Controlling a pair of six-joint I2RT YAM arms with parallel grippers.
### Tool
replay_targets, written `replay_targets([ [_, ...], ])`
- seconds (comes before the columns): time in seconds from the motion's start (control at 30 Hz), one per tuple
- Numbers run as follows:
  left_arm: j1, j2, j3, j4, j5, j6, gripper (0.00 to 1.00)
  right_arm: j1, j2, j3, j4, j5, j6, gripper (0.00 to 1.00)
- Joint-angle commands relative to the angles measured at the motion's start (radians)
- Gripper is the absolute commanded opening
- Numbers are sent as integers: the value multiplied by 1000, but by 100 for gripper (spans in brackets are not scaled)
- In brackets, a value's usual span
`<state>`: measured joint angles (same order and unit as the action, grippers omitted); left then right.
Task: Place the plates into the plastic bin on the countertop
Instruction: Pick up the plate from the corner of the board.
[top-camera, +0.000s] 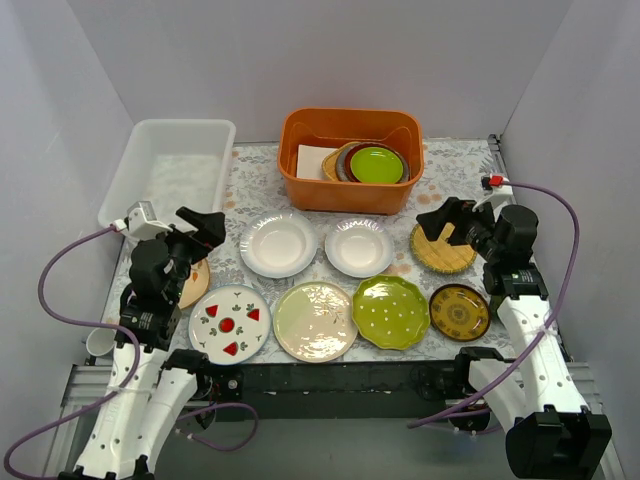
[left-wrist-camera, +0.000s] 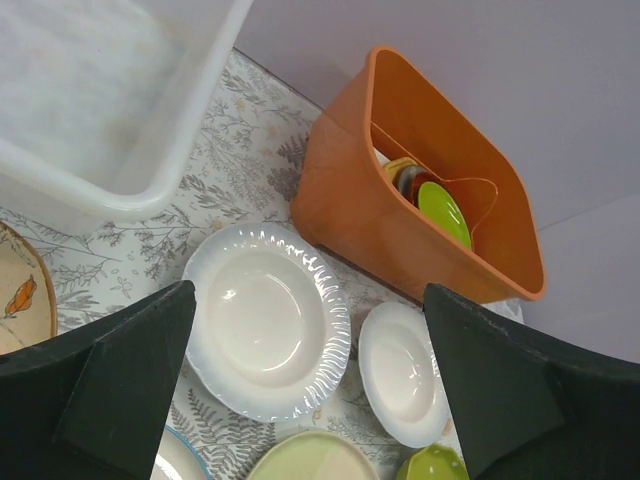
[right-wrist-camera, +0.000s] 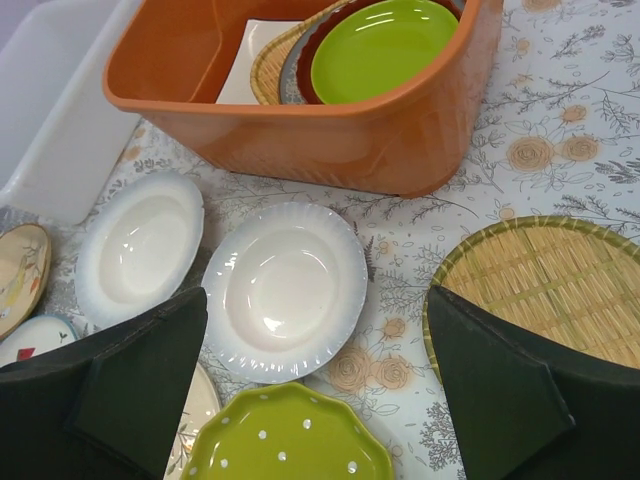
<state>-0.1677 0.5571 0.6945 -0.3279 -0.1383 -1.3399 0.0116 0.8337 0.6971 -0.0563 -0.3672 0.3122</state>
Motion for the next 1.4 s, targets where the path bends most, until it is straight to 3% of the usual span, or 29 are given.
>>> replay_targets([
  [0.0,-3,-16,51,-31,31,8,98,-1,-15,70,-53,-21,8,98],
  [0.23,-3,65,193,-169,-113,-8,98,-1,-18,68,-79,-16,30,98],
  [0.4,-10,87,249,-160,-95,-41,98,-1,19,55,-57,-58,91,98],
  [0.63,-12,141,266,-142,46,-107,98,-1,70,74,-59,-111,131,98],
  [0.8,-10,222,345,-85,414,160,98,1,79,79,-50,-133,136,98],
  [1.0,-12,490,635,-353,263,206,98,-1,82,78,-56,-133,133,98],
  [1.13,-12,579,675,-350,171,283,98,-1,85,76,-71,-113,130,98],
  [1.37,-12,751,714,-365,285,265,98,-1,94,91,-106,-96,128,98],
])
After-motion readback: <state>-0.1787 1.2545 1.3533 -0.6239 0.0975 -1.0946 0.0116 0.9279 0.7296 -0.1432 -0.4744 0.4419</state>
